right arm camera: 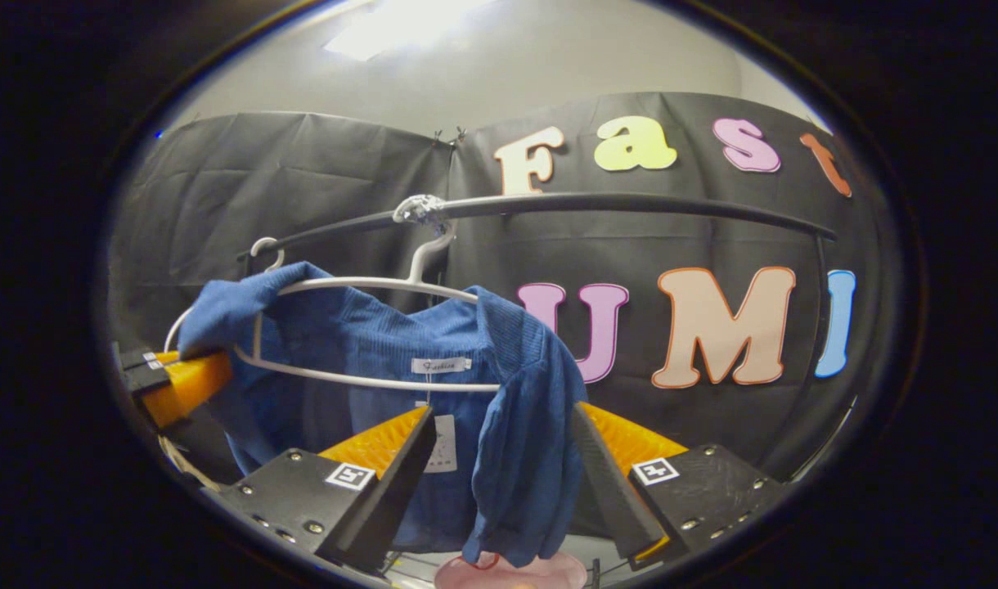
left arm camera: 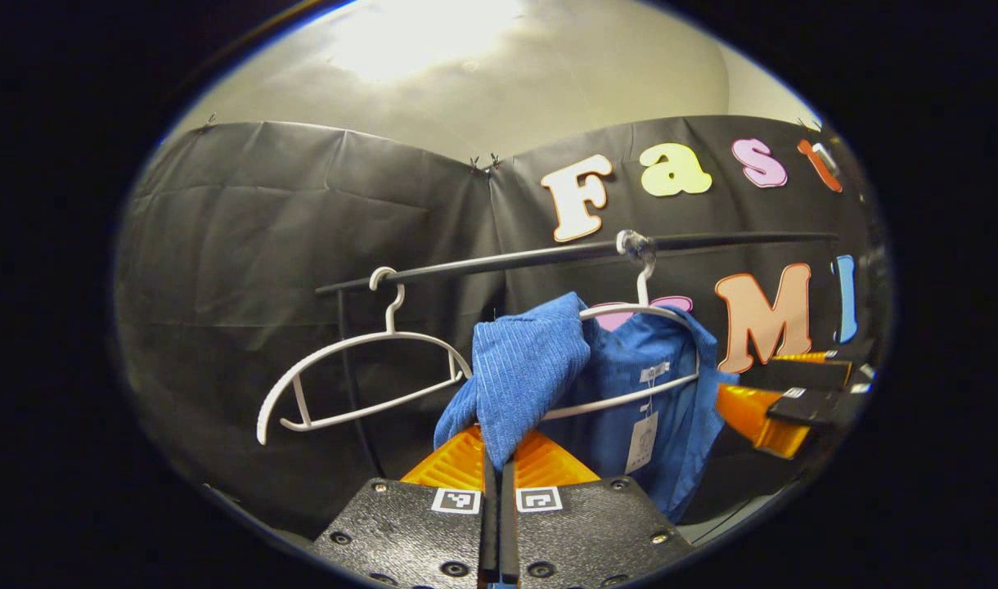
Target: Grasp the clothes on the hanger with both hands and then place them into the laundry hamper below.
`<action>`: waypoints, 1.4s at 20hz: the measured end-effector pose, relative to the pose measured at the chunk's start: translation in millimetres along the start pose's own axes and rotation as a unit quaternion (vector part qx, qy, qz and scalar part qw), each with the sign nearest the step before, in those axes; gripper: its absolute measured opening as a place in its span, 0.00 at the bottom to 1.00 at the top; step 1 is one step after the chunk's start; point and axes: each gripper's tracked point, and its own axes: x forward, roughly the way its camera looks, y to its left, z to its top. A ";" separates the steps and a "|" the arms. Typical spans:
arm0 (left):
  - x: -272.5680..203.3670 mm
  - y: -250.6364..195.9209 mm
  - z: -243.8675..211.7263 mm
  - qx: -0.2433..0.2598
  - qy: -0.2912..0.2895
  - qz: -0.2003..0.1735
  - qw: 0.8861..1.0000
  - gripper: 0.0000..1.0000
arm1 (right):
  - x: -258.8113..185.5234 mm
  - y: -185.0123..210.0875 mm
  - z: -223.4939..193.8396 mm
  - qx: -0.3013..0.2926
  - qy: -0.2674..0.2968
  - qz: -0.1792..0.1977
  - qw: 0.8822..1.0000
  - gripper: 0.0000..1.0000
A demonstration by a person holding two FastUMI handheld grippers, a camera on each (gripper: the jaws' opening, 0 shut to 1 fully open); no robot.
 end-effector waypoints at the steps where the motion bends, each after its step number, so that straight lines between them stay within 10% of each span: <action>1: 0.4 3.0 4.8 -0.002 -0.003 -0.002 1.000 0.00 | 6.0 2.0 -3.6 0.003 0.004 -0.004 1.000 0.98; 8: 0.3 11.0 28.2 -0.016 -0.027 -0.027 0.999 0.03 | 45.3 2.7 -27.8 0.018 0.024 -0.044 0.999 0.99; 15: -0.1 22.4 36.3 -0.025 -0.035 -0.042 0.998 0.03 | 74.0 -20.3 -77.1 0.021 0.075 -0.101 0.992 0.71; 20: 3.5 22.7 35.3 -0.017 -0.037 -0.047 0.998 0.00 | 77.3 -36.8 -84.6 -0.005 0.084 -0.131 0.988 0.05; 28: 13.3 41.1 38.2 -0.030 -0.041 -0.040 0.998 0.00 | 66.5 -97.0 -49.4 -0.005 0.058 -0.192 0.980 0.08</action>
